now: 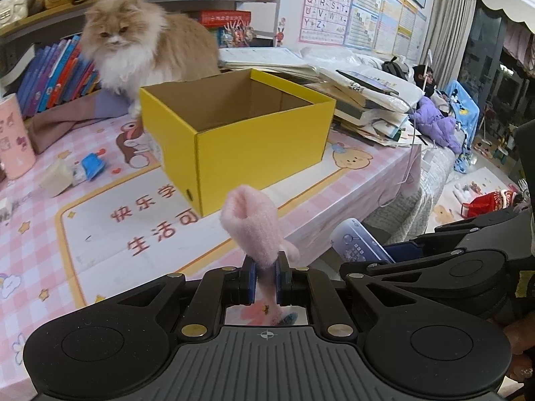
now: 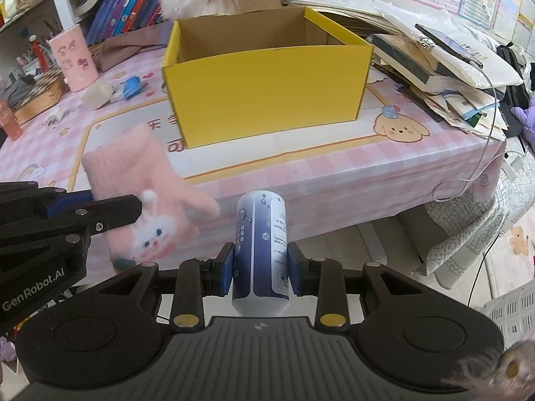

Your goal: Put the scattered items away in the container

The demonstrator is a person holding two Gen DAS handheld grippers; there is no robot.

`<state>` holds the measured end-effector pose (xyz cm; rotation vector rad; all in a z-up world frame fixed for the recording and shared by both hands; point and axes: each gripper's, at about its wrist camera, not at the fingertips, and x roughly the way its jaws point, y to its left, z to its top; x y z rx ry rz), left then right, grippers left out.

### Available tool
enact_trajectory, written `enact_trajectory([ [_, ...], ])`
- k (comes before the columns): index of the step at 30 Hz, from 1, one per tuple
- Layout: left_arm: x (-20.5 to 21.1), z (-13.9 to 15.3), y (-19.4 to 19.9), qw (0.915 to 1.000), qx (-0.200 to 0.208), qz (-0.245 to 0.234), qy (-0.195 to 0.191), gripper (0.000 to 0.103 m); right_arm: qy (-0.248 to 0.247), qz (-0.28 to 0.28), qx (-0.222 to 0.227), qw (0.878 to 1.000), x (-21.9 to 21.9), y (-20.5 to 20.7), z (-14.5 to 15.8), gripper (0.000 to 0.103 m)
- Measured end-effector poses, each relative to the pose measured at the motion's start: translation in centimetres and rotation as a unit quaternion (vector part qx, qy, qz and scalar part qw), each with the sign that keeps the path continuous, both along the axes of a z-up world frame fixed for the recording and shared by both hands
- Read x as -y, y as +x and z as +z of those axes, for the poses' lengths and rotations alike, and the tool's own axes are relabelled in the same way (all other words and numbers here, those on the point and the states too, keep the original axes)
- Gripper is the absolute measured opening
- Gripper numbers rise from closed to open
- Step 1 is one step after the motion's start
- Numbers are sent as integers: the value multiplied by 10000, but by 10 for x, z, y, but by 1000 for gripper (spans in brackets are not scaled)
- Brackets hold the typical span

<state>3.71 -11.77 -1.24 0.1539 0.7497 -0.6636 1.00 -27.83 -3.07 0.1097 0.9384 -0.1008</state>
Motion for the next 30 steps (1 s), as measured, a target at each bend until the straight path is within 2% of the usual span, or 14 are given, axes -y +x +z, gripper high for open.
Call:
enact_trajectory([
  [10, 46, -3, 20, 9999, -40, -79, 57, 10, 9, -21, -31, 10000, 44, 18, -3, 31],
  [15, 69, 3, 28, 9999, 100, -115, -31, 10, -52, -25, 111, 9999, 71, 30, 2, 31],
  [19, 84, 25, 33, 9985, 441, -139, -286, 10, -183, 155, 604, 9979, 83, 41, 24, 31],
  [24, 96, 65, 49, 9933, 992, 31, -587, 10, -271, 490, 1314, 9898, 98, 63, 60, 31],
  [27, 99, 84, 63, 9891, 1314, 233, -624, 10, -207, 657, 1529, 9858, 106, 84, 74, 31],
  [30, 101, 95, 81, 9853, 1557, 492, -500, 10, -200, 816, 1607, 9834, 112, 108, 81, 31],
])
